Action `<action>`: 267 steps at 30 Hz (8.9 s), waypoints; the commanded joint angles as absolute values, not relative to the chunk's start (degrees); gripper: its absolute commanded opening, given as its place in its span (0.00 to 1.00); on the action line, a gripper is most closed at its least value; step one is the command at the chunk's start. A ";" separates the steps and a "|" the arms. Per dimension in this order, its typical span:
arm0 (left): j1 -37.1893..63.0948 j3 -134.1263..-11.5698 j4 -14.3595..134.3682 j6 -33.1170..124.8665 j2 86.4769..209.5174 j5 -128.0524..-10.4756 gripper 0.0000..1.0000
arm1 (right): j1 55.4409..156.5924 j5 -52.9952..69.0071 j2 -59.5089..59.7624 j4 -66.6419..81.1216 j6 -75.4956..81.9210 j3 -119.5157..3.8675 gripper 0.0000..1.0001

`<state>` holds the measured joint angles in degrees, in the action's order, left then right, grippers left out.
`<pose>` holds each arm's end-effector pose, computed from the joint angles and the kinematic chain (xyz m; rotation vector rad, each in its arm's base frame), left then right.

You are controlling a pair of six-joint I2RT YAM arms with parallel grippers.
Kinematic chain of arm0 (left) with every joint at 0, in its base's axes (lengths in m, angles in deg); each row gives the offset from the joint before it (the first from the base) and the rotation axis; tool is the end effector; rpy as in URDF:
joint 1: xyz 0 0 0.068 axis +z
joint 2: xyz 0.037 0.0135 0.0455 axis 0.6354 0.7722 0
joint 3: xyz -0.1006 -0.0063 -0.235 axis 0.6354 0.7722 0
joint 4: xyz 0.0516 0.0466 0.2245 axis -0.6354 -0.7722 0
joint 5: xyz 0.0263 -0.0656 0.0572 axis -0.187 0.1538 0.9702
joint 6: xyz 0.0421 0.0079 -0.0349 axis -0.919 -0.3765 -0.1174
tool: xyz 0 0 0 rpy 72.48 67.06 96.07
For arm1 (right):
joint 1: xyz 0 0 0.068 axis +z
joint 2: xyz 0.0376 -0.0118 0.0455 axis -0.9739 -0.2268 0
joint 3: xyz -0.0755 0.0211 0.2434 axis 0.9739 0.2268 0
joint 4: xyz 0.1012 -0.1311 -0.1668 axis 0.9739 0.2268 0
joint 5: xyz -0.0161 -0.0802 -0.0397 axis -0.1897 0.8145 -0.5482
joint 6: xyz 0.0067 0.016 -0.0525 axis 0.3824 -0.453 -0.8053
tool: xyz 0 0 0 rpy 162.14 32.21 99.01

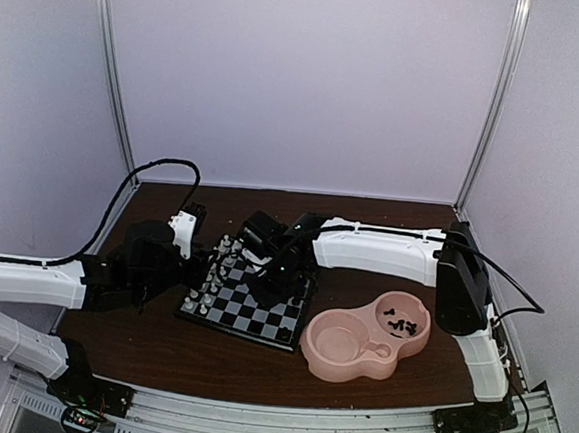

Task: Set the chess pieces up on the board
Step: Place the bishop on the chessboard, then move the bishop to f8, then pick up the pawn from the storage box.

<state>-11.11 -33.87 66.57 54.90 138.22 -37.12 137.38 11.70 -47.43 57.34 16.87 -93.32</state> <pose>0.1594 -0.1699 0.2286 0.2443 1.9550 -0.4051 0.2142 0.3841 0.1944 -0.9981 2.6853 0.4331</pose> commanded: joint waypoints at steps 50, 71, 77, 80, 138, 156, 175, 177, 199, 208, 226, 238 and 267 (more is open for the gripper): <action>-16.25 -66.48 34.69 56.44 173.03 -49.27 0.36 | 130.61 47.81 -6.43 20.72 17.33 -40.76 0.40; -16.31 -62.57 38.96 57.03 167.93 -49.24 0.31 | 130.00 46.93 -4.76 20.44 17.10 -40.11 0.40; -16.37 -62.38 39.48 56.72 167.18 -52.97 0.34 | 129.85 46.64 -5.01 20.38 17.04 -40.19 0.40; -16.59 -62.99 39.60 56.48 168.33 -54.88 0.35 | 129.88 46.56 -5.19 20.43 17.00 -40.27 0.40; -17.22 -68.55 36.52 55.44 176.23 -57.08 0.10 | 129.18 45.18 -4.84 20.71 17.58 -40.29 0.41; -18.35 -68.84 44.53 52.67 178.43 -63.80 0.10 | 129.16 45.16 -4.45 20.73 17.50 -40.29 0.41; -18.47 -72.71 43.77 52.10 182.20 -62.86 0.10 | 129.14 44.74 -4.39 20.71 17.58 -40.29 0.41; -18.46 -72.96 43.75 52.02 182.45 -62.68 0.11 | 129.18 44.70 -4.40 20.71 17.58 -40.29 0.41; -18.47 -74.44 42.59 51.35 183.90 -61.85 0.20 | 129.18 44.65 -3.74 20.88 17.50 -40.11 0.41; -18.83 -72.46 43.36 51.08 181.08 -60.00 0.33 | 129.18 44.81 -2.90 21.05 17.49 -39.87 0.41; -19.59 -40.62 72.61 46.36 147.90 -46.73 0.45 | 126.78 33.27 4.76 38.52 18.62 -38.55 0.39; -19.57 -40.57 70.93 48.06 147.31 -41.10 0.45 | 115.66 20.33 3.24 36.31 19.65 -29.12 0.42; -19.58 -38.91 69.47 49.10 143.13 -41.55 0.46 | 111.78 14.52 -9.35 33.04 20.79 -29.21 0.20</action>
